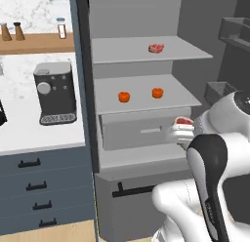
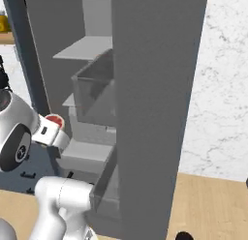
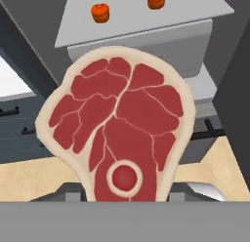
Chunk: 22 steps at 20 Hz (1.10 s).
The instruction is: Place one squash and one steak in each tupperware on the nearby counter, to pack two identical lunches.
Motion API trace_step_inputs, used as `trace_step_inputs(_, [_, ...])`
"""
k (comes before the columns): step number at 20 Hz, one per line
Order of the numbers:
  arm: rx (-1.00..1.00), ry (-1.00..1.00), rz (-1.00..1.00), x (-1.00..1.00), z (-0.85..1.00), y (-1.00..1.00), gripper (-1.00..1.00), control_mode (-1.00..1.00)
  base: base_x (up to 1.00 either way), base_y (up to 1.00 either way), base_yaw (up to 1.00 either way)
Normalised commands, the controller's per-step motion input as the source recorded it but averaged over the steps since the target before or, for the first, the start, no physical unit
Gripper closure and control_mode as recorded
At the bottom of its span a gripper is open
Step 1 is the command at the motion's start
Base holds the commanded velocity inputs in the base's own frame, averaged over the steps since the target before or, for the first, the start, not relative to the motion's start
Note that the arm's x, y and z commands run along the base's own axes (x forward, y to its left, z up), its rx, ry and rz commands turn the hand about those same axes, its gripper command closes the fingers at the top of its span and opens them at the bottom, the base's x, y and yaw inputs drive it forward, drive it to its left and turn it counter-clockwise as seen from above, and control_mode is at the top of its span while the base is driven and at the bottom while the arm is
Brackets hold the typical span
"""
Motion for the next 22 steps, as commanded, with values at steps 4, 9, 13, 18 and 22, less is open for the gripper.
trace_step_inputs(4, [0.00, 0.00, 0.00, 0.00, 0.00, 0.00, 1.00, 1.00, -0.75, 1.00, 0.12])
trace_step_inputs(9, [0.00, 0.00, 0.00, 0.00, 0.00, 0.00, 1.00, 1.00, -0.21, 1.00, 0.27])
trace_step_inputs(13, [0.00, 0.00, 0.00, 0.00, 0.00, 0.00, 1.00, 1.00, 0.02, 1.00, 0.29])
trace_step_inputs(18, [0.00, 0.00, 0.00, 0.00, 0.00, 0.00, 1.00, 1.00, 0.46, 1.00, 0.22])
trace_step_inputs(22, [0.00, 0.00, 0.00, 0.00, 0.00, 0.00, 1.00, 1.00, 0.66, 1.00, 0.10])
